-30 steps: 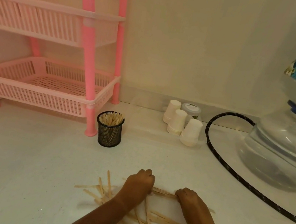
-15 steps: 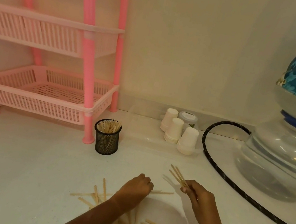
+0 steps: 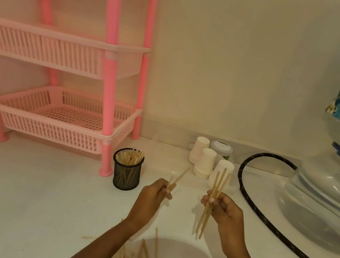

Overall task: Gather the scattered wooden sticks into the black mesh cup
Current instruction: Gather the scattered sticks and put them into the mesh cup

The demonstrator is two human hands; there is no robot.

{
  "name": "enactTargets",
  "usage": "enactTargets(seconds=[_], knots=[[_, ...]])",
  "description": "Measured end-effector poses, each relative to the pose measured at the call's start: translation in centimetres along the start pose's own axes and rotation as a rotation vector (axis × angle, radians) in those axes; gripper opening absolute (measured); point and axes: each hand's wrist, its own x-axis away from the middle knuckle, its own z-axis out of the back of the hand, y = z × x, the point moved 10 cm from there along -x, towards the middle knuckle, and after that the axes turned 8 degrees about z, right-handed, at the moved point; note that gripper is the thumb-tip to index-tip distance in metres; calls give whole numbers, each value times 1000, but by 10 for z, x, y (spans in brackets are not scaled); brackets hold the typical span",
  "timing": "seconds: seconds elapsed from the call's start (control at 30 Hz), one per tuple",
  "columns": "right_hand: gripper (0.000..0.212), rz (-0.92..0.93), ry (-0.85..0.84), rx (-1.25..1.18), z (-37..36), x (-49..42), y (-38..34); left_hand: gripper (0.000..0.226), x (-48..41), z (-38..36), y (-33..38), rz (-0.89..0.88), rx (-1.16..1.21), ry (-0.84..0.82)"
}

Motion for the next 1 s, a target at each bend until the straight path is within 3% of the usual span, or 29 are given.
enactTargets(seconds=[0.1, 0.27, 0.5, 0.6, 0.8, 0.93, 1.0], knots=[[18, -14, -25, -79, -28, -5, 2, 17, -11, 32, -3, 49, 307, 91], [21, -12, -87, -172, -85, -22, 1, 25, -32, 92, -13, 72, 599, 284], [19, 66, -108, -220, -159, -66, -16, 19, -50, 151, -9, -2, 468, 534], [27, 110, -70, -174, -177, -79, -21, 20, -57, 160, -15, 19, 425, 585], [22, 131, 7, -69, -193, -91, -2, 21, -61, 149, -31, 59, 299, 563], [34, 108, -4, -52, -203, -88, 16, 18, -61, 143, -49, 91, 231, 565], [31, 96, -24, -27, -208, -86, 25, 19, -60, 143, -54, 93, 191, 573]])
